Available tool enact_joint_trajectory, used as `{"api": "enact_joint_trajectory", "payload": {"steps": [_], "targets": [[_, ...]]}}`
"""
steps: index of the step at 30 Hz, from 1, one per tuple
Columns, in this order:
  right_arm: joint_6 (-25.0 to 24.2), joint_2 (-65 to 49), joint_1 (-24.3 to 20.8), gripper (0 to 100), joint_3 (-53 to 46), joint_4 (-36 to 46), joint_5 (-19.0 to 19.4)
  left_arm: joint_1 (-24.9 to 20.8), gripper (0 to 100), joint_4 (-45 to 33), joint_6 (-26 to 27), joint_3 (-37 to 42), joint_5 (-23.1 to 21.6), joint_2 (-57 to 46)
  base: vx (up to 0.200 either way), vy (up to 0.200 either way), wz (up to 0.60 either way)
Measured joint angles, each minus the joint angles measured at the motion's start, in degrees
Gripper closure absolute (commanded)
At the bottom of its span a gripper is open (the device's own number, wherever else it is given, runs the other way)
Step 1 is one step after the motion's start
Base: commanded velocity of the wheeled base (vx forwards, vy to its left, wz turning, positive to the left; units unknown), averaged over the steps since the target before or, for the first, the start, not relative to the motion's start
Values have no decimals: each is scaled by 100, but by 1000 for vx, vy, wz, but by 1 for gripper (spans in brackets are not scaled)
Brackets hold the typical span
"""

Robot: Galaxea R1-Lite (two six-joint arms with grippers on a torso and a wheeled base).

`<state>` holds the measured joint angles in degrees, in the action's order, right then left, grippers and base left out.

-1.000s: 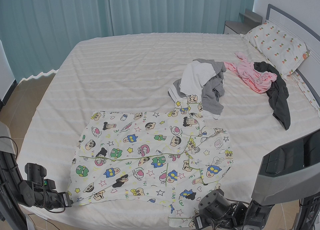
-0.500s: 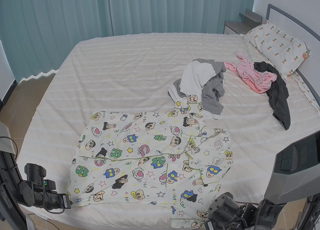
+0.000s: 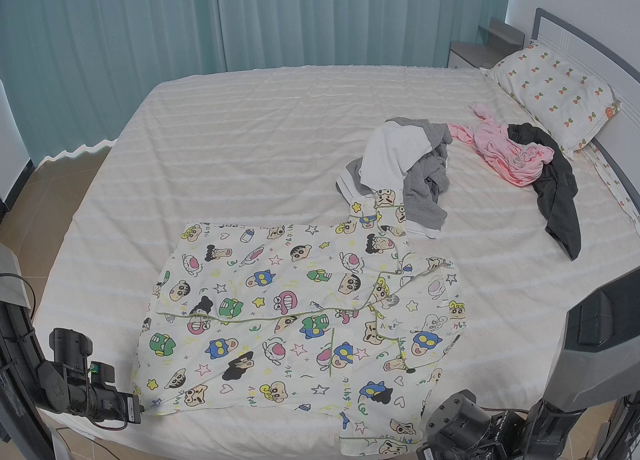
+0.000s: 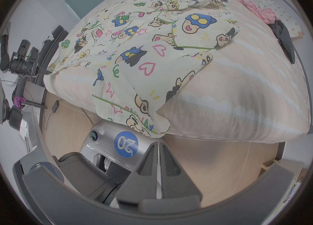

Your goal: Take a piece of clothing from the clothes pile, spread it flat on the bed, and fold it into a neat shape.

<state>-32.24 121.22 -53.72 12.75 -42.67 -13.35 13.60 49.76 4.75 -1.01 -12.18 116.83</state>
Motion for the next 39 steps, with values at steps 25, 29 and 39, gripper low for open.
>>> {"api": "enact_joint_trajectory", "payload": {"steps": [25,29,39], "targets": [[-77,-13,-60,0,-678,-1300,-44,0,100,196,-299,0,-547,166,-24,0,0],[-82,-13,-99,0,-724,-1303,-44,9,100,222,-301,0,-552,161,0,0,0],[-369,-13,-223,0,-727,-1396,-63,9,100,489,-374,-2,-610,233,0,0,0]]}}
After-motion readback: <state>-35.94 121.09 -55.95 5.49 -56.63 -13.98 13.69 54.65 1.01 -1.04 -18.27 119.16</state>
